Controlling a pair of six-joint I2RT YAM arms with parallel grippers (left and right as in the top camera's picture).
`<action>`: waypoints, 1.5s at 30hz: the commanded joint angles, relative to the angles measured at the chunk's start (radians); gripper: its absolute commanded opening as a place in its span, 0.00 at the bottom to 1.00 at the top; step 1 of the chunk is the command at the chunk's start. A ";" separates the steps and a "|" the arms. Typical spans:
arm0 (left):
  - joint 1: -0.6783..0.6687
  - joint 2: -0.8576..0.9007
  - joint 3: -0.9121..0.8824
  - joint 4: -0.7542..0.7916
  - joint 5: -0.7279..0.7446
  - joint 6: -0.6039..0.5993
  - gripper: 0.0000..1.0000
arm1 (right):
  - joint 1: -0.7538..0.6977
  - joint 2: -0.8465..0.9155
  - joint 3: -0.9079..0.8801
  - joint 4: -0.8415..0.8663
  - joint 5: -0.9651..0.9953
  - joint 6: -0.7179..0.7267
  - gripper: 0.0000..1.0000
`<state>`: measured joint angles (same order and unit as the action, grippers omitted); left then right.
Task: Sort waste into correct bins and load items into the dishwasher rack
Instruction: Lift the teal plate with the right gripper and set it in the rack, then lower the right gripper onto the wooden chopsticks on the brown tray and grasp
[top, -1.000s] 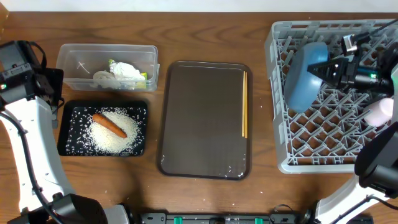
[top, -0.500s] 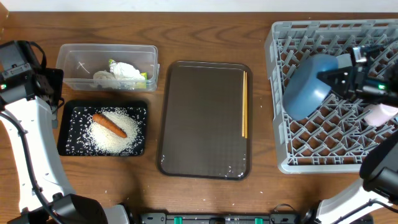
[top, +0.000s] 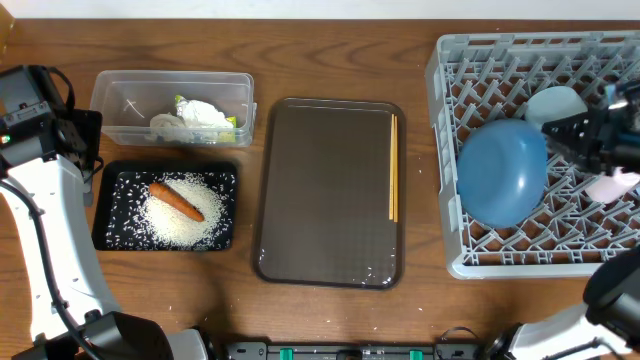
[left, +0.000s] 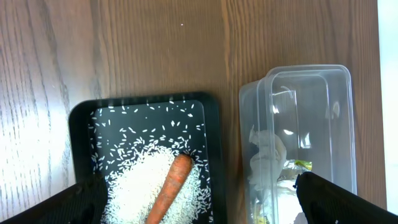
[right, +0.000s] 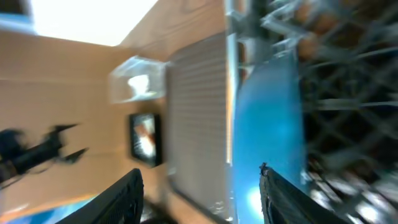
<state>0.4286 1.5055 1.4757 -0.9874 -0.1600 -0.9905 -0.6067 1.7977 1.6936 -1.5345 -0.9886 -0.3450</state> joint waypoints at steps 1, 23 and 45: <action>0.004 0.006 0.000 -0.003 -0.005 0.005 0.99 | -0.002 -0.137 0.065 0.049 0.305 0.299 0.59; 0.004 0.006 0.000 -0.003 -0.005 0.005 0.99 | 0.711 -0.413 0.055 0.259 0.623 0.563 0.99; 0.004 0.006 0.000 -0.003 -0.005 0.005 0.99 | 1.144 0.240 0.045 0.376 1.128 0.928 0.65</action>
<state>0.4286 1.5055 1.4757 -0.9874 -0.1596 -0.9905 0.5423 1.9976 1.7409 -1.1652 0.1196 0.5434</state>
